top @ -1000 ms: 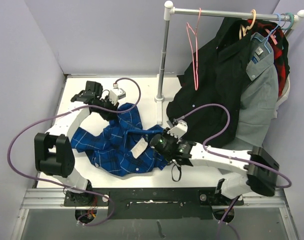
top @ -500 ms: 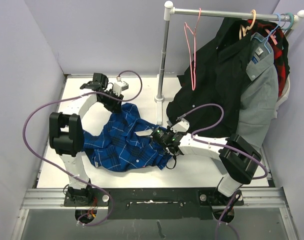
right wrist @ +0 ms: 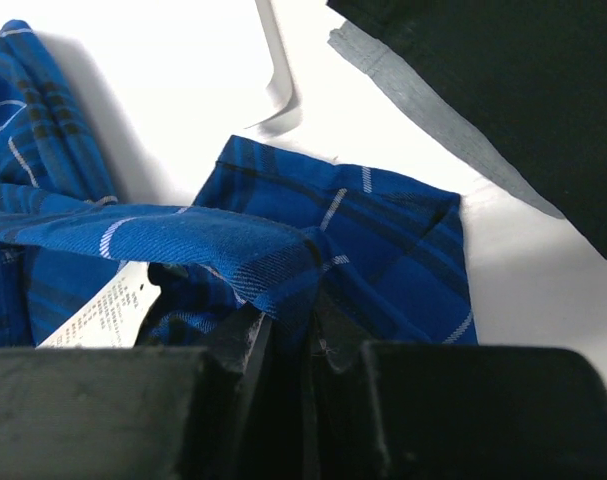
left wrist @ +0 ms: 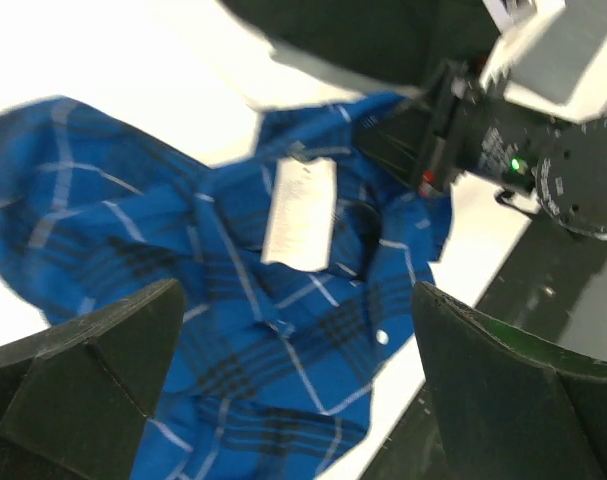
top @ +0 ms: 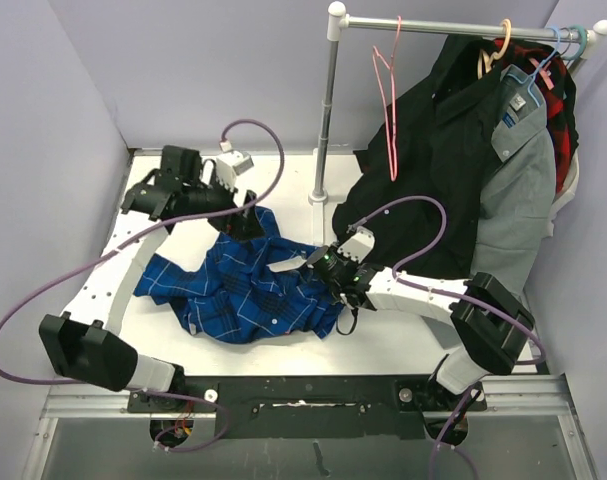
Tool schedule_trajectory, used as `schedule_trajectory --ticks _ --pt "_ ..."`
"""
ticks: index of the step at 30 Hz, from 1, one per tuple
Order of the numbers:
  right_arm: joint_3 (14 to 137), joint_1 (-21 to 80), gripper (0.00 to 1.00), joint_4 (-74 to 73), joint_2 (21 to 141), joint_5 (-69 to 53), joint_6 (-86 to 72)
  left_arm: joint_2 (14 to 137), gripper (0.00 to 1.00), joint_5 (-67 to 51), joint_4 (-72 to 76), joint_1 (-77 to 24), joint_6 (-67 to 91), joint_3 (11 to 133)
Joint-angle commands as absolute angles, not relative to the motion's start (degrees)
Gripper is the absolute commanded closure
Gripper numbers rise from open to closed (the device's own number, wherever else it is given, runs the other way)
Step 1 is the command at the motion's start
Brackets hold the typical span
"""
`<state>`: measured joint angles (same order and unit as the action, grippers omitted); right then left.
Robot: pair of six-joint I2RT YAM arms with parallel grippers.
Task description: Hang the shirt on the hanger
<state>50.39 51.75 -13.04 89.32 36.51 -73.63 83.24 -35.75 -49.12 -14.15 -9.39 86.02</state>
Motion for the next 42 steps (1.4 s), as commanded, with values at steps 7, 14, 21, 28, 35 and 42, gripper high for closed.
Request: schedule_trajectory --ticks 7,14,21,28,35,42 --pt "48.64 50.75 0.95 -8.76 86.38 36.61 -72.79 91.39 0.13 -32.09 -43.77 -19.88 -6.49 73.16" --pt "48.45 50.75 0.99 -8.85 85.00 36.56 -71.91 94.75 0.18 -31.31 -43.49 -19.99 -7.72 75.38" --pt "46.23 50.52 0.15 -6.39 82.04 36.99 -68.84 97.32 0.31 -28.48 -43.98 -22.10 -7.12 75.85" --pt "44.34 50.61 0.02 -1.86 71.29 38.16 -48.03 96.15 0.32 -27.02 -44.71 -22.56 -7.12 74.83" --pt "43.79 51.29 0.02 -3.45 57.18 21.17 -29.09 94.49 0.33 -25.24 -45.18 -23.78 -6.93 73.70" --pt "60.36 60.50 0.02 -14.00 48.30 34.18 -11.44 90.93 0.34 -23.10 -43.22 -24.95 -7.77 71.63"
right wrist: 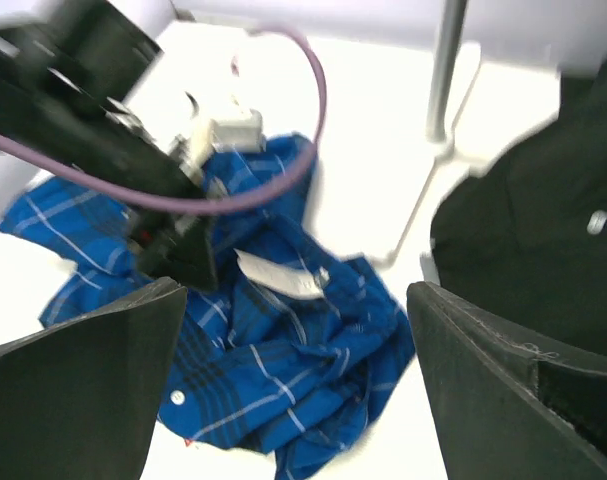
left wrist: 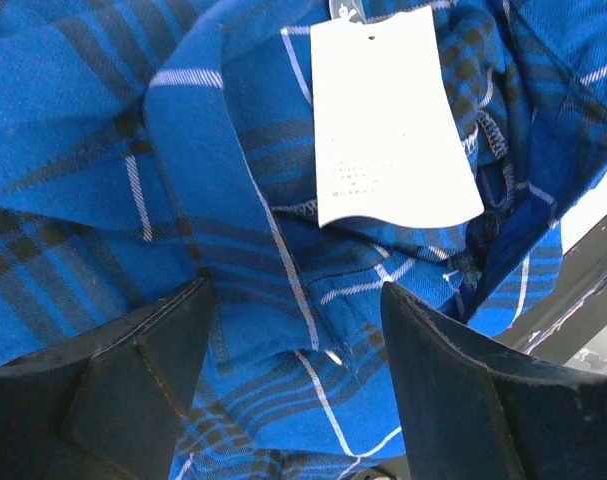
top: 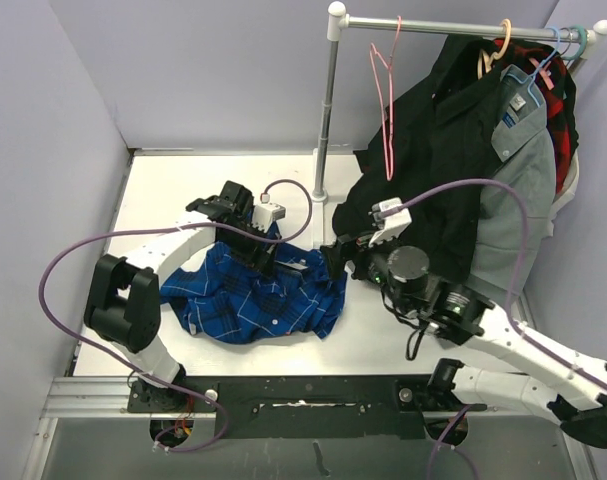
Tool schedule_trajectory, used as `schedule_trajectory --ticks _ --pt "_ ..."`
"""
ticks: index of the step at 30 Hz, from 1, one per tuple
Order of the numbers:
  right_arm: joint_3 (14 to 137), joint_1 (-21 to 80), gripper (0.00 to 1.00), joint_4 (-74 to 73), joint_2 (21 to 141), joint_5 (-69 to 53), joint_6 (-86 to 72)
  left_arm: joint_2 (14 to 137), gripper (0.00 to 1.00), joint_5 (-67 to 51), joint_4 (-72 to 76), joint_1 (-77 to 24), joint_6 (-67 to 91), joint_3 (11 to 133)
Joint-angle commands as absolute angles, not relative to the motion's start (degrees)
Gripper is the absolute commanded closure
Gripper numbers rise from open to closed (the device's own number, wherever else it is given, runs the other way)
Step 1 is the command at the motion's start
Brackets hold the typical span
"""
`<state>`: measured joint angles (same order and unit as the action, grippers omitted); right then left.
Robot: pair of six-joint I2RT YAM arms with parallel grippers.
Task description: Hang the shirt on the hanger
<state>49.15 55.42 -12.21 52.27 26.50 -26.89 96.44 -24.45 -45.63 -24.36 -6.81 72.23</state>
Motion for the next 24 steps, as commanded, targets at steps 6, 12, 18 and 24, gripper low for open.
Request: schedule_trajectory --ticks 6,12,18,24 --pt "73.82 64.37 0.02 -5.47 51.43 41.41 11.28 88.57 0.10 -21.35 -43.46 -25.14 -9.02 71.67" --pt "94.95 47.95 0.02 -18.57 66.76 34.39 7.91 86.03 0.02 -20.26 -42.84 -25.05 -9.06 71.24" --pt "112.44 23.35 0.02 -33.31 81.96 8.64 -9.38 84.08 0.02 -20.08 -42.19 -25.03 -9.05 70.34" --pt "119.83 22.01 0.02 -34.95 91.47 3.88 -10.63 82.01 0.02 -18.30 -40.22 -24.68 -8.76 68.50"
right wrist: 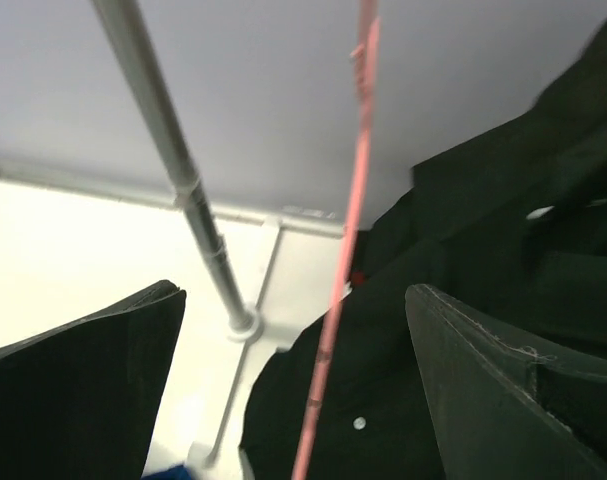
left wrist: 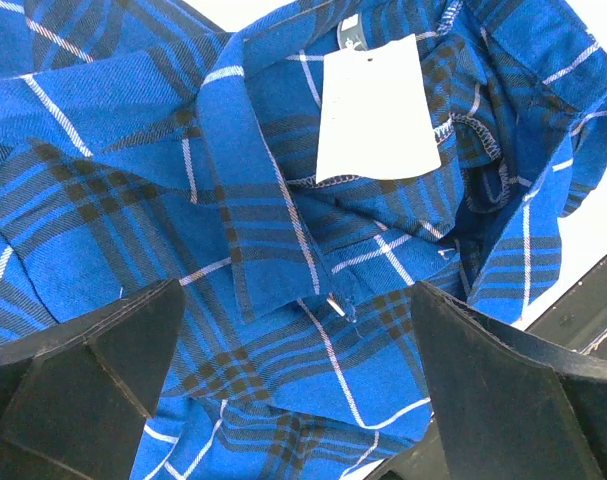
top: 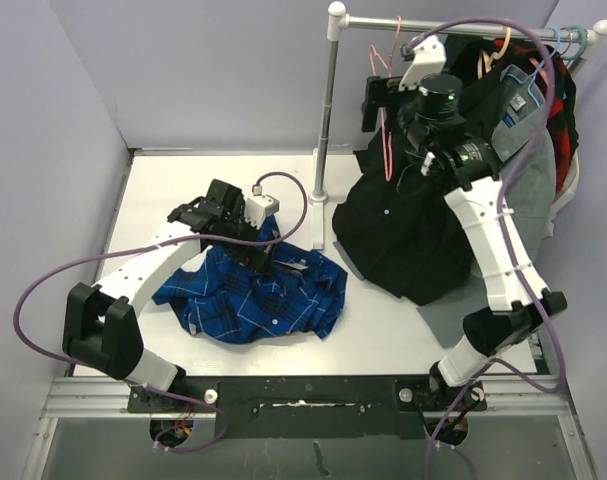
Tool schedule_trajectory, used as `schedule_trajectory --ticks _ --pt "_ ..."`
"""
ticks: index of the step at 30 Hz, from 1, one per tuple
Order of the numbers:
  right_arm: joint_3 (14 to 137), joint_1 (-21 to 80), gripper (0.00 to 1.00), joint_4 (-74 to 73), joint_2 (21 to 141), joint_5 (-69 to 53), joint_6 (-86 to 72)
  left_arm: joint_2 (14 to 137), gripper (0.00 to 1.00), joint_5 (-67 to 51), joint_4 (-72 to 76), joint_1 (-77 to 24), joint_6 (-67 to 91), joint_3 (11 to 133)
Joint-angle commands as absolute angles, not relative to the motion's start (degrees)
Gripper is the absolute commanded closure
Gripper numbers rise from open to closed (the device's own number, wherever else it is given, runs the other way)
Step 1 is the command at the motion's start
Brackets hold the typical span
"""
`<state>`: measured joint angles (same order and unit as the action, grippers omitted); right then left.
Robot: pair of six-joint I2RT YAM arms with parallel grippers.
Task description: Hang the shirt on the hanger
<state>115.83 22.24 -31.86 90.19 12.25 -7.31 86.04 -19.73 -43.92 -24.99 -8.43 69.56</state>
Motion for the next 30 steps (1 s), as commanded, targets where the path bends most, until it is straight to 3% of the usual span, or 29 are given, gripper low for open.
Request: schedule_trajectory --ticks 1,23,27,30 --pt "119.93 21.93 0.02 -34.71 92.05 3.56 -10.90 81.76 0.02 -18.15 -39.98 -24.63 -8.83 68.25" --pt "104.81 19.04 0.02 -26.05 95.95 9.05 -9.54 79.37 0.02 -21.40 -39.33 -22.88 -8.79 65.88" --pt "102.32 18.98 0.33 -22.93 95.49 9.05 -8.73 78.87 0.02 -22.04 -39.48 -22.38 -8.72 65.54" --pt "100.49 18.97 0.66 -21.10 94.17 8.80 -8.52 78.42 0.02 -22.36 -39.23 -21.90 -8.70 64.93"
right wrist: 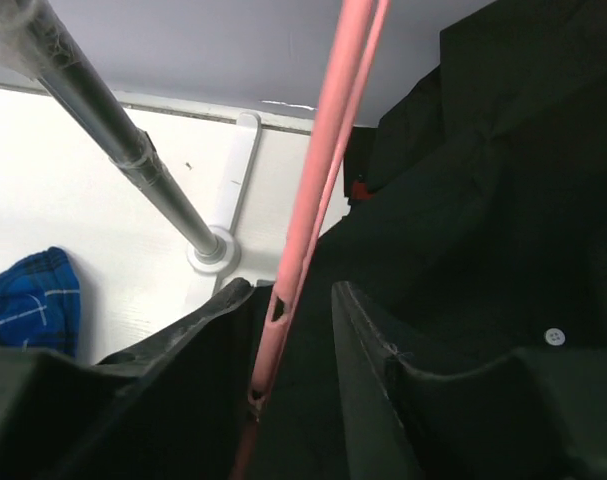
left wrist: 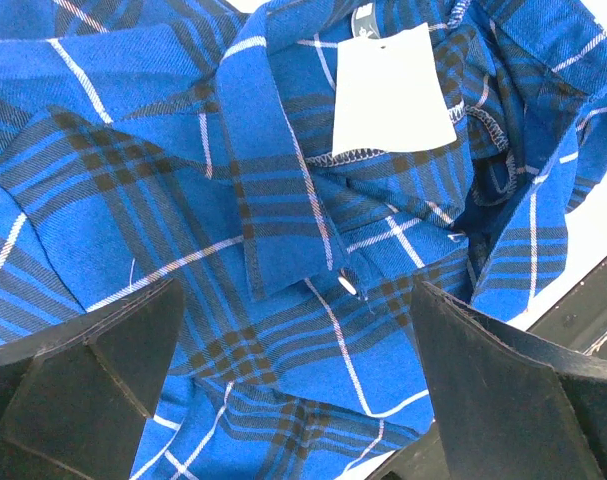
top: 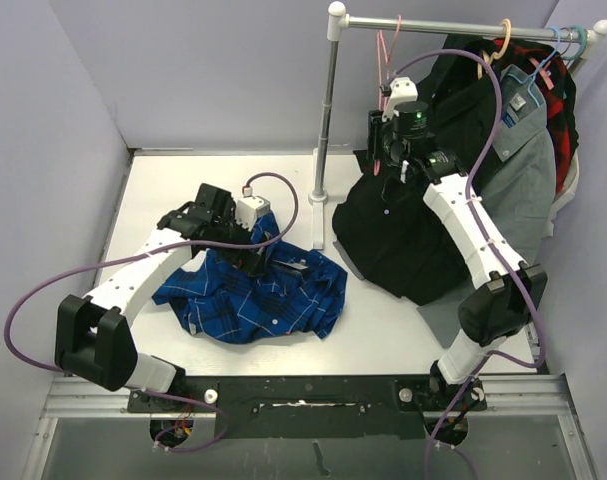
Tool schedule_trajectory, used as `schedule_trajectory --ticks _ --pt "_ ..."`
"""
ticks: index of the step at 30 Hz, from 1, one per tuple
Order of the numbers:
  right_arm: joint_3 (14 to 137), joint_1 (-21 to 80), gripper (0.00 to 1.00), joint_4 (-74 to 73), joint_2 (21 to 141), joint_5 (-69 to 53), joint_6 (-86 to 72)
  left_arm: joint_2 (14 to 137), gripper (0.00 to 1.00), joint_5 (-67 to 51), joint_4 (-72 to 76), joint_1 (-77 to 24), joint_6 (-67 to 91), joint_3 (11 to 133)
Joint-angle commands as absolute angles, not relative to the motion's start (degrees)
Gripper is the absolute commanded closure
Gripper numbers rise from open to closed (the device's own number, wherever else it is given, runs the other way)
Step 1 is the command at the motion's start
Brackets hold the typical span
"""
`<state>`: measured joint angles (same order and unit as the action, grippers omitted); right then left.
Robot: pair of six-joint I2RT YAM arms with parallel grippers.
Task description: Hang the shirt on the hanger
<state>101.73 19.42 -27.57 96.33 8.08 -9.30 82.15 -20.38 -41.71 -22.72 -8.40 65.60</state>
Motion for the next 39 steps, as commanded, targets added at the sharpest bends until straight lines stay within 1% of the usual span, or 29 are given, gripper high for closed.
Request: schedule_trajectory --ticks 1,2,3,4,10,16,21,25,32,35,37,38,39 --pt "100.01 18.96 0.77 -20.79 93.69 8.87 -8.33 78.28 0.02 -22.53 -39.08 -21.73 -8.66 64.68" --pt "99.49 18.98 0.89 -20.53 93.21 9.13 -8.19 78.23 0.02 -22.76 -38.99 -21.59 -8.62 64.50" --pt "98.93 18.98 0.98 -20.22 92.70 9.48 -8.00 78.11 0.02 -23.05 -38.90 -21.47 -8.57 64.39" --pt "98.27 18.98 1.00 -19.95 92.11 10.01 -7.92 78.13 0.02 -23.37 -38.85 -21.26 -8.53 64.27" --pt "95.20 18.90 1.00 -19.91 88.31 10.59 -7.20 77.03 0.02 -26.48 -38.74 -19.84 -8.35 63.12" --pt "94.89 18.89 1.00 -22.01 86.21 5.79 -6.11 74.73 0.02 -29.32 -36.57 -18.37 -7.62 60.95" --pt "97.33 18.90 1.00 -25.20 85.69 3.02 -5.45 77.41 0.02 -31.14 -36.93 -19.13 -6.85 62.72" --pt "97.75 18.87 1.00 -26.19 84.41 1.74 -5.15 81.30 0.04 -28.98 -38.05 -21.56 -7.30 64.88" --pt "99.06 18.81 1.00 -28.41 80.91 -1.14 -5.11 87.93 0.18 -28.41 -39.08 -23.42 -8.57 67.21" --pt "99.66 18.81 1.00 -29.81 79.19 -2.17 -5.07 90.58 0.33 -30.52 -40.40 -23.47 -9.07 68.69" --pt "100.29 18.74 1.00 -30.70 78.41 -3.01 -4.53 91.90 0.45 -30.84 -41.07 -23.55 -9.46 69.74" --pt "100.36 18.72 1.00 -30.89 78.10 -3.35 -4.00 92.33 0.52 -30.87 -41.43 -23.55 -9.57 70.31" --pt "100.56 18.72 1.00 -31.04 77.90 -3.46 -3.53 92.80 0.60 -30.93 -41.74 -23.60 -9.63 70.77"
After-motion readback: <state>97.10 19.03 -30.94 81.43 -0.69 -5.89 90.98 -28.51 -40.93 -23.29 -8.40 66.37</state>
